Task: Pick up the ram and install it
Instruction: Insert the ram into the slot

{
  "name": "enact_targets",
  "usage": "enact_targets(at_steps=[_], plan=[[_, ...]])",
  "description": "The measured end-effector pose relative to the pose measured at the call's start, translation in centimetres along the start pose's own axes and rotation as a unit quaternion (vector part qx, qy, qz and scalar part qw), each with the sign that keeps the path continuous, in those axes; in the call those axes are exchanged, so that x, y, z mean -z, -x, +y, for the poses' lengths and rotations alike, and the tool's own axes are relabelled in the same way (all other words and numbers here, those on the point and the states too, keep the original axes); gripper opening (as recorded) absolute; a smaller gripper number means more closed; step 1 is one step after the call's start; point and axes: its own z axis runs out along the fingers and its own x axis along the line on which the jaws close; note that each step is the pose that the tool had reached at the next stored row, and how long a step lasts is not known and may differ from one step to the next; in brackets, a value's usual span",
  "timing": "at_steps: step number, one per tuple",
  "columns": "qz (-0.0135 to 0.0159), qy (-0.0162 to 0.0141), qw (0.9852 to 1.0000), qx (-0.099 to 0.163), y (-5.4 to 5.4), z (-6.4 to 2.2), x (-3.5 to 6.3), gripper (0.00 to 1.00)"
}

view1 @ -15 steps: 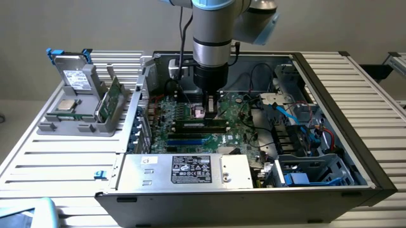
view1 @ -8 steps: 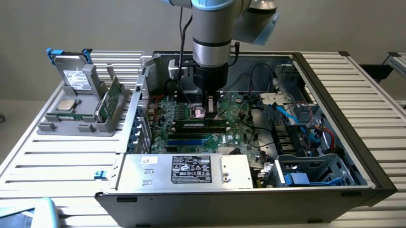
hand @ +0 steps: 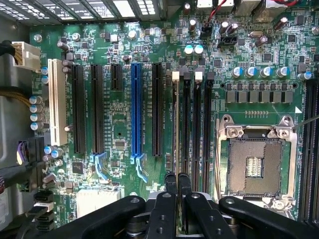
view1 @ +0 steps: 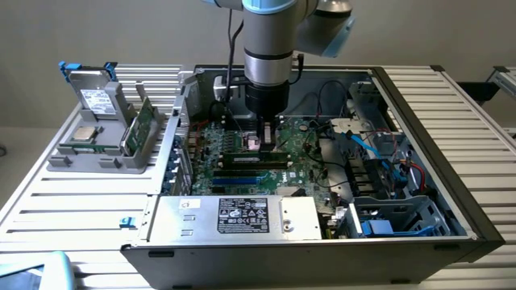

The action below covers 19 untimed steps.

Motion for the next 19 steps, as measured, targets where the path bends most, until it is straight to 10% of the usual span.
enact_targets(at_steps=[19], plan=[[0.0001,-0.0024,1.0000,-0.003,-0.07,0.13,-0.07,0.13]])
